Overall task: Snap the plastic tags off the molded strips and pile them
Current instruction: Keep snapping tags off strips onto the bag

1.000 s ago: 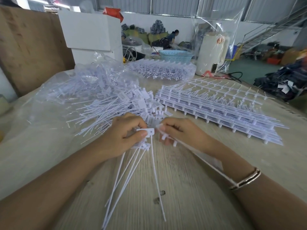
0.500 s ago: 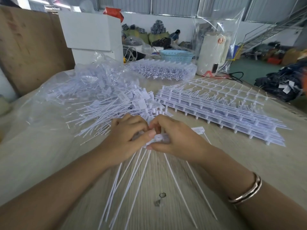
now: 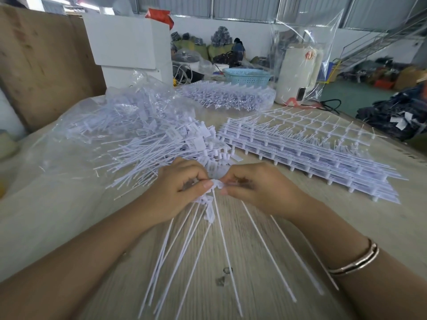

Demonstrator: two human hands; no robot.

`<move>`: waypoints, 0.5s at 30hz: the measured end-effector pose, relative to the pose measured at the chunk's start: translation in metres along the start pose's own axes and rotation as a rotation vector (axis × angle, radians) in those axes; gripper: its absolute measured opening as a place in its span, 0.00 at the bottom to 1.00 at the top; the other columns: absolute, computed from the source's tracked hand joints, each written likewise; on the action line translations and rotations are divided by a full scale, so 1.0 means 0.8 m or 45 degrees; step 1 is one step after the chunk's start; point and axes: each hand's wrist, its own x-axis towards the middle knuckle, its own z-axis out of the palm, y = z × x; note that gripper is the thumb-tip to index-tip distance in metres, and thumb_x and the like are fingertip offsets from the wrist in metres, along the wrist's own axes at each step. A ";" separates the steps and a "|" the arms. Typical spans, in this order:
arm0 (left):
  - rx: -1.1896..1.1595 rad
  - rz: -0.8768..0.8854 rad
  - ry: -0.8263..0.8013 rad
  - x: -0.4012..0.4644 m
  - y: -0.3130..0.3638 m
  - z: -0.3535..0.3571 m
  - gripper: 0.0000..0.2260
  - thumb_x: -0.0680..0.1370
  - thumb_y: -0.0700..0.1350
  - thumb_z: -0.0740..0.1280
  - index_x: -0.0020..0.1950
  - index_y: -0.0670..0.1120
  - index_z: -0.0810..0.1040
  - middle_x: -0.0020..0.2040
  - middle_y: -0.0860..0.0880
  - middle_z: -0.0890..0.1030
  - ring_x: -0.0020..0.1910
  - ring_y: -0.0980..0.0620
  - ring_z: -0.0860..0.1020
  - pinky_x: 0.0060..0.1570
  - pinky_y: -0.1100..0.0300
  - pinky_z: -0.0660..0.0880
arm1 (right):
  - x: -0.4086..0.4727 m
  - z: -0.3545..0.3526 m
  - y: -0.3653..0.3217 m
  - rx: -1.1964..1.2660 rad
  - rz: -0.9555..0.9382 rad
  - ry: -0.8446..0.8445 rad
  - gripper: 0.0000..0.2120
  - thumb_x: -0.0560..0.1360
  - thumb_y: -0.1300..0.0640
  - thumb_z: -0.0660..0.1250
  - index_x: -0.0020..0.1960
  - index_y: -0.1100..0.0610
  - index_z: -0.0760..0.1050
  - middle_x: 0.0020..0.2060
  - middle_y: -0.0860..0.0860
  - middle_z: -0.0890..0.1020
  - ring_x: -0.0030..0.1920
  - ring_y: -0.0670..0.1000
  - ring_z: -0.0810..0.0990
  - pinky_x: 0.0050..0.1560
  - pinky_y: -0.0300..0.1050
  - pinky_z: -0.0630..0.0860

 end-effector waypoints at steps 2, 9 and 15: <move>0.033 0.005 0.006 0.000 0.000 -0.004 0.10 0.74 0.54 0.63 0.39 0.49 0.75 0.42 0.55 0.77 0.48 0.52 0.73 0.55 0.44 0.67 | 0.000 0.000 0.001 0.121 0.035 -0.018 0.08 0.74 0.48 0.68 0.44 0.53 0.81 0.33 0.43 0.80 0.33 0.44 0.78 0.38 0.47 0.76; 0.095 0.084 -0.020 0.000 0.001 -0.008 0.13 0.74 0.57 0.58 0.40 0.50 0.75 0.42 0.57 0.77 0.47 0.54 0.72 0.54 0.48 0.66 | 0.001 0.001 -0.001 0.363 0.093 -0.100 0.09 0.77 0.54 0.65 0.44 0.58 0.80 0.33 0.50 0.81 0.32 0.49 0.78 0.39 0.47 0.75; -0.047 -0.015 0.009 -0.002 -0.016 -0.021 0.07 0.78 0.52 0.64 0.40 0.58 0.72 0.37 0.61 0.76 0.44 0.63 0.72 0.48 0.65 0.65 | -0.009 -0.024 0.030 0.467 0.319 0.067 0.03 0.73 0.52 0.68 0.43 0.50 0.76 0.33 0.46 0.79 0.31 0.45 0.75 0.35 0.40 0.72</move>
